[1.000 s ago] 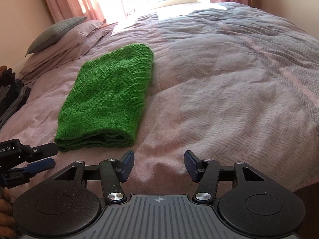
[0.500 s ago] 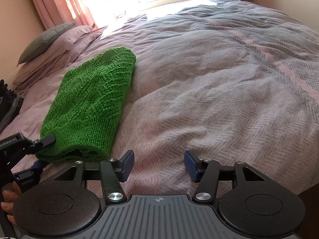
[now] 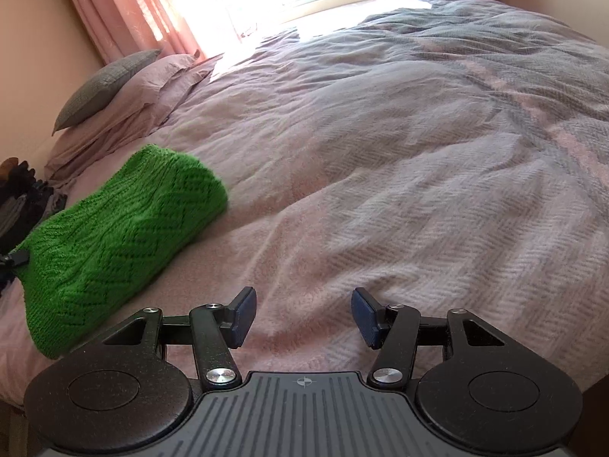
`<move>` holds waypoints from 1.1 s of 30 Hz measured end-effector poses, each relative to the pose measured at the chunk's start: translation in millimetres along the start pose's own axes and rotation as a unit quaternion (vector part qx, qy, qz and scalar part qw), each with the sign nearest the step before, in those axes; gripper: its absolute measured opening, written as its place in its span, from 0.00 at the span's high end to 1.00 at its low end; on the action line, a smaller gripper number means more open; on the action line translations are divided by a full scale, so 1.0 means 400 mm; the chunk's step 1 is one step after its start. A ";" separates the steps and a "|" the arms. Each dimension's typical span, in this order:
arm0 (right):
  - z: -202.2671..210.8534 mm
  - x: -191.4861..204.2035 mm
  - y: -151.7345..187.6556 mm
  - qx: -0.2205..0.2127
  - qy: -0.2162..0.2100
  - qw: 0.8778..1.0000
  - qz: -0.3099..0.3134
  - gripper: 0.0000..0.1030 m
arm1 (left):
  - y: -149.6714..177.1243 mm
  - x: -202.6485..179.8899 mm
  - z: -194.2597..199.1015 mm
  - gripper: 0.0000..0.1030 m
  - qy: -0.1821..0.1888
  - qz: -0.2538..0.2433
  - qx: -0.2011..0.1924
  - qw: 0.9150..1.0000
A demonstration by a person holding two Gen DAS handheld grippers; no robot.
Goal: Fold clothes
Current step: 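Grasp the green vest's end with both grippers, then lift the held end and fold the vest over in half with both grippers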
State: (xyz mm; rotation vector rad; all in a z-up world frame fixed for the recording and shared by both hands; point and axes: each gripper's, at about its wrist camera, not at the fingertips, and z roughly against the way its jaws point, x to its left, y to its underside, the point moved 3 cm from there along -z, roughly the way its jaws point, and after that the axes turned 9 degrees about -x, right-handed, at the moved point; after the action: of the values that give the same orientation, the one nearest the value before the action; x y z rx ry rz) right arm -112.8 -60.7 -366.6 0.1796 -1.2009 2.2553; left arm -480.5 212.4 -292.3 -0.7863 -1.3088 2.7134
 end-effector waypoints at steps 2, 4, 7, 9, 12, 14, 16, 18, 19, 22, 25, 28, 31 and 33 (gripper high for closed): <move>-0.034 0.017 -0.008 0.021 -0.030 0.999 0.001 0.49 | 0.026 0.044 -0.011 0.85 -0.014 0.032 0.013 0.999; -0.077 0.026 -0.023 0.040 -0.060 0.997 -0.010 0.49 | 0.065 0.064 0.010 0.81 -0.017 0.046 0.006 0.999; -0.130 0.034 -0.053 0.060 -0.103 0.992 -0.035 0.49 | 0.132 0.082 0.089 0.49 0.007 0.105 -0.005 0.994; -0.162 0.035 -0.067 0.067 -0.138 0.985 -0.073 0.48 | 0.186 0.082 0.127 0.42 0.029 0.167 -0.003 0.985; -0.220 0.049 -0.067 0.079 -0.187 0.966 -0.159 0.36 | 0.248 0.062 0.140 0.41 0.046 0.207 0.019 0.977; -0.261 0.070 -0.056 0.088 -0.209 0.952 -0.206 0.35 | 0.275 0.040 0.123 0.39 0.053 0.217 0.031 0.974; -0.296 0.086 -0.040 0.086 -0.208 0.943 -0.246 0.35 | 0.297 0.032 0.101 0.39 0.045 0.234 0.041 0.970; -0.327 0.094 -0.030 0.070 -0.202 0.936 -0.281 0.35 | 0.308 0.037 0.082 0.43 0.036 0.259 0.035 0.964; -0.339 0.097 -0.027 0.061 -0.202 0.932 -0.296 0.35 | 0.307 0.042 0.074 0.54 0.034 0.269 0.026 0.962; -0.369 0.117 -0.022 0.055 -0.200 0.931 -0.302 0.67 | 0.278 0.054 0.063 0.75 0.028 0.272 0.010 0.962; -0.356 0.135 -0.020 0.037 -0.193 0.937 -0.290 0.75 | 0.238 0.060 0.072 0.78 0.031 0.249 0.003 0.968; -0.312 0.159 -0.003 0.042 -0.181 0.938 -0.293 0.76 | 0.192 0.082 0.096 0.79 0.021 0.214 -0.011 0.977; -0.238 0.203 0.033 0.053 -0.188 0.938 -0.286 0.76 | 0.151 0.117 0.126 0.79 0.000 0.177 -0.033 0.984; -0.211 0.235 0.069 0.068 -0.197 0.940 -0.269 0.75 | 0.141 0.136 0.125 0.79 -0.021 0.146 -0.025 0.989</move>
State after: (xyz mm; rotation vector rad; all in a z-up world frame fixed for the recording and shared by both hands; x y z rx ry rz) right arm -193.6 34.3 -401.4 0.9333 -1.0184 1.8535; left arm -539.9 152.5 -331.4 -1.0056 -1.3732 2.9415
